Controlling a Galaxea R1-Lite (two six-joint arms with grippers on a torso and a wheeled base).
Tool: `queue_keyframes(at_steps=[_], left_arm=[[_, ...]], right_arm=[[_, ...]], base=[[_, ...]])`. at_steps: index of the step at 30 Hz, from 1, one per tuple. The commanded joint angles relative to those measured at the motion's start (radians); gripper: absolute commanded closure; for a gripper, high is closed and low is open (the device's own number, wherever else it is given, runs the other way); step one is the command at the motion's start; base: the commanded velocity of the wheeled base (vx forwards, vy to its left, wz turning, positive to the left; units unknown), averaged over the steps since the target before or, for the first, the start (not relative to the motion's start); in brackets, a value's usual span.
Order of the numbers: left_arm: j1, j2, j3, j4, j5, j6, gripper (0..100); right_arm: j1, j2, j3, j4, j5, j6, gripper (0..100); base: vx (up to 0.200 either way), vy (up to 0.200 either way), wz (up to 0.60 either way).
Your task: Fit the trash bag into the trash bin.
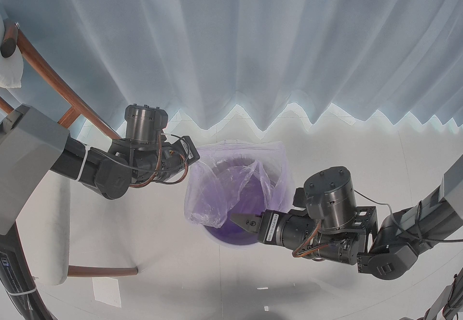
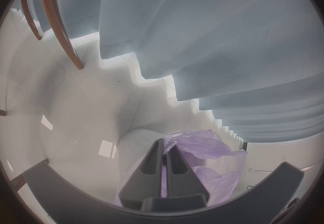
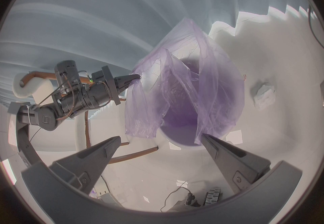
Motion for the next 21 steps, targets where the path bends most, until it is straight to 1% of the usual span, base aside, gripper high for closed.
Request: queue_keyframes(at_steps=[1, 3, 6, 7, 8, 10, 11, 13, 16, 17, 18, 21], left_arm=[[0.005, -0.003, 0.003, -0.013, 0.001, 0.0, 100], [0.007, 0.001, 0.003, -0.027, 0.001, 0.003, 100], [0.007, 0.003, 0.002, -0.039, 0.001, 0.006, 100], [0.007, 0.003, 0.002, -0.039, 0.001, 0.006, 100], [0.008, 0.003, 0.002, -0.045, -0.001, 0.009, 100], [0.01, 0.006, 0.0, -0.053, -0.001, 0.009, 100], [0.011, 0.006, 0.002, -0.055, -0.001, 0.009, 100], [0.011, 0.014, 0.002, -0.055, -0.001, 0.009, 100], [0.013, 0.021, 0.002, -0.064, -0.001, 0.008, 100], [0.013, 0.021, 0.002, -0.064, -0.001, 0.008, 100], [0.014, 0.024, 0.002, -0.065, -0.001, 0.006, 100], [0.016, 0.024, 0.002, -0.068, -0.001, 0.006, 100]], right_arm=[[0.002, 0.02, -0.023, -0.005, -0.006, -0.014, 0], [-0.043, -0.03, -0.029, -0.002, -0.007, -0.041, 0], [-0.1, -0.092, -0.007, 0.004, -0.004, -0.123, 0], [-0.1, -0.092, -0.007, 0.004, -0.004, -0.123, 0], [-0.147, -0.133, -0.004, 0.013, 0.011, -0.19, 0], [-0.178, -0.17, -0.017, 0.044, 0.027, -0.247, 0], [-0.179, -0.19, -0.023, 0.07, 0.027, -0.256, 0], [-0.158, -0.233, -0.032, 0.154, 0.027, -0.256, 0], [-0.061, -0.263, -0.032, 0.245, 0.027, -0.235, 0], [-0.061, -0.263, -0.032, 0.245, 0.027, -0.235, 0], [-0.012, -0.257, -0.036, 0.255, 0.025, -0.199, 0], [0.06, -0.23, -0.055, 0.263, 0.025, -0.143, 0]], base=[[0.0, 0.0, 0.0], [0.0, 0.0, 0.0], [0.0, 0.0, 0.0], [0.0, 0.0, 0.0], [0.0, 0.0, 0.0], [0.0, 0.0, 0.0], [0.0, 0.0, 0.0], [0.0, 0.0, 0.0], [0.0, 0.0, 0.0], [0.0, 0.0, 0.0], [0.0, 0.0, 0.0], [0.0, 0.0, 0.0]])
